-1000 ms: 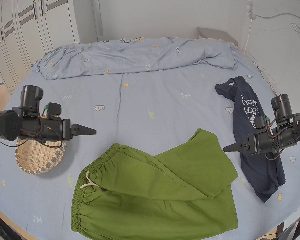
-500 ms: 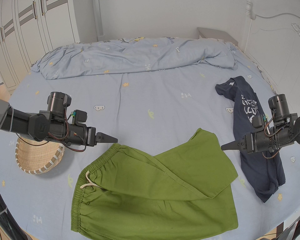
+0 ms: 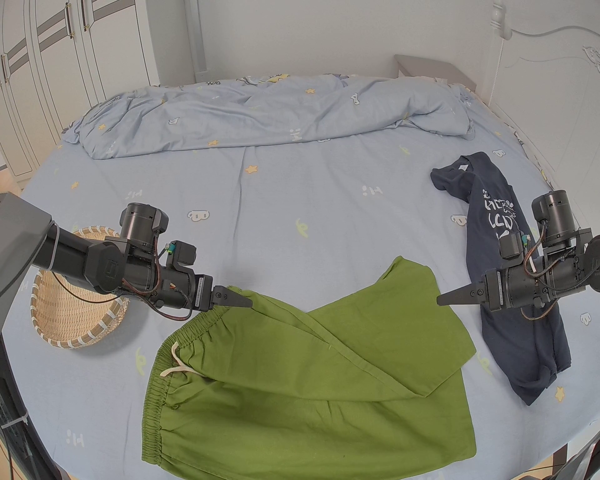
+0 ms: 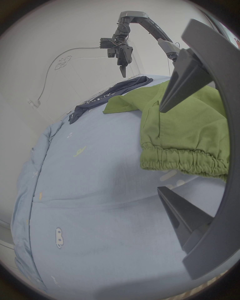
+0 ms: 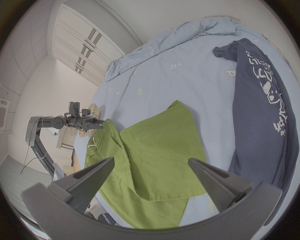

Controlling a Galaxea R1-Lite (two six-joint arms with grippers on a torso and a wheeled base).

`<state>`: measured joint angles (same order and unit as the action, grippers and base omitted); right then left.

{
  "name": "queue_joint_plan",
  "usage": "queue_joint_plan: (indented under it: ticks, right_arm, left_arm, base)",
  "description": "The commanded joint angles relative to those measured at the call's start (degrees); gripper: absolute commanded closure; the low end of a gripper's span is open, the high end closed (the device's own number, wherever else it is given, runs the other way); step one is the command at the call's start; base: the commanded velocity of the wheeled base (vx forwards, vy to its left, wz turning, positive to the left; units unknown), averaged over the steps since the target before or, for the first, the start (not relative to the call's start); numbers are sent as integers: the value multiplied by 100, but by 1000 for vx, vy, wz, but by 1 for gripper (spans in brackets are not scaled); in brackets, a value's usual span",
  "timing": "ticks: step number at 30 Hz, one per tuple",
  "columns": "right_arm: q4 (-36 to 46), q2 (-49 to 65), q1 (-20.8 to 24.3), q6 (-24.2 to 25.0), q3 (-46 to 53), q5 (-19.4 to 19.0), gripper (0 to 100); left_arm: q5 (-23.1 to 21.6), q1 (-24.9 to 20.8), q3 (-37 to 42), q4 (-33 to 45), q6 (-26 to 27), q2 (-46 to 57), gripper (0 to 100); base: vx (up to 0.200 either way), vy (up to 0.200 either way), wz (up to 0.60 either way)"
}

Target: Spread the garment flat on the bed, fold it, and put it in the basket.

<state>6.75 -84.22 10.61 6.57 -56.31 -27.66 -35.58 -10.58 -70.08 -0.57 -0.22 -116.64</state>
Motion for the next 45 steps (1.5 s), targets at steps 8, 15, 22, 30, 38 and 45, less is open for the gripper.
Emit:
queue_joint_plan:
  ticks: [8, 15, 22, 30, 38, 45]
  right_arm:
    - [-7, -50, -15, 2, -3, 6, 0]
    - [1, -68, -32, 2, -21, 6, 0]
    - [-34, -120, -41, 11, -302, -20, 0]
    - [-51, -692, -147, 20, -996, -82, 0]
    - [-51, -832, -445, -7, -979, -468, 0]
    - [-51, -876, -709, 2, -785, -477, 0]
  left_arm:
    - [-1, -32, 30, -4, 4, -52, 100]
    - [-1, -14, 56, 5, -4, 36, 100]
    - [-19, 162, 531, -4, -40, 1003, 100]
    - [-54, 566, 751, -4, -286, 1767, 100]
    - [-63, 909, 557, -39, -294, 1600, 100]
    - [-71, 1041, 496, -39, -294, 1539, 100]
  base:
    - [0, 0, 0]
    - [0, 0, 0]
    - [0, 0, 0]
    - [0, 0, 0]
    - [0, 0, 0]
    - [0, 0, 0]
